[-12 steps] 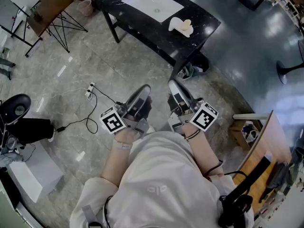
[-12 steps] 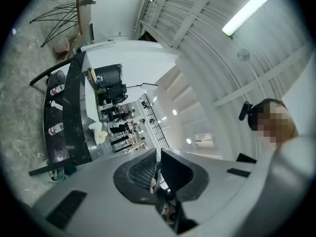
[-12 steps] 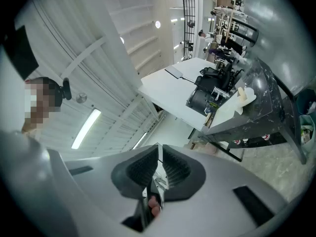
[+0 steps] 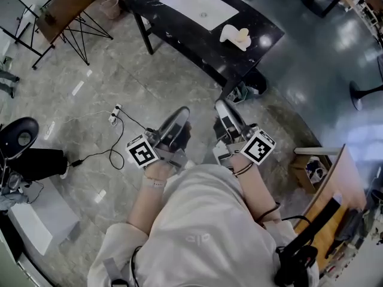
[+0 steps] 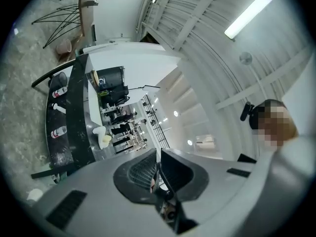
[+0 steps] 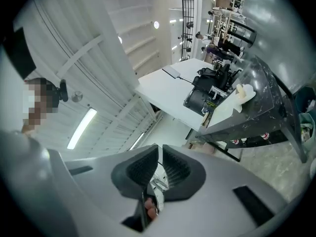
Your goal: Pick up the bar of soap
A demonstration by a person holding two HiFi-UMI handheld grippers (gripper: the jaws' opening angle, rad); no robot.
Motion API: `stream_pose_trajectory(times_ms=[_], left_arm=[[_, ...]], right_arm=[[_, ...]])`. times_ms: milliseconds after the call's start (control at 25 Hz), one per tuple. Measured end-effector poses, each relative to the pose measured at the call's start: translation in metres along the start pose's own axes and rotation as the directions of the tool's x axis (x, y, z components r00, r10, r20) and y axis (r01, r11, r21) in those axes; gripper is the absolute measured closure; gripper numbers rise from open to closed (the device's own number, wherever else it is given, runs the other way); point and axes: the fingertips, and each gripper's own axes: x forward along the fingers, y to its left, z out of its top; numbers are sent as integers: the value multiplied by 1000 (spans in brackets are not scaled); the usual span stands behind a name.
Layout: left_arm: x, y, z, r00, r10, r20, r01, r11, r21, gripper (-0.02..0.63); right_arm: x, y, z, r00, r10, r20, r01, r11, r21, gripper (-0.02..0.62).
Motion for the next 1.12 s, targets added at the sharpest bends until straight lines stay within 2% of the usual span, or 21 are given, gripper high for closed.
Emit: stream_pose_trajectory(times_ms=[200,320,520,600,1120], left_arm=[[6,23,35,1000,8,10,-8,1000,-14,595],[15,31,41,1000,18,11,-18,1000,-18,595],[48,66,55,999,42,3,-42,998,-43,595],[62,78,54,999,49,3,-49,996,-70,595],[194,158,63,986,153,-64,-156,987,-34,535]], right_arm=[[42,-10,2,1000,-5,-8,5,1000,6,572],[50,-15,8,1000,-6,-16,6,1000,7,572],[75,-52,29,1000,-26,-18,26,999,29,572],[80,-66,40,999,-32,-18,32,999,38,572],[124,-176,150,998,-63,-5,63,991,119,572]])
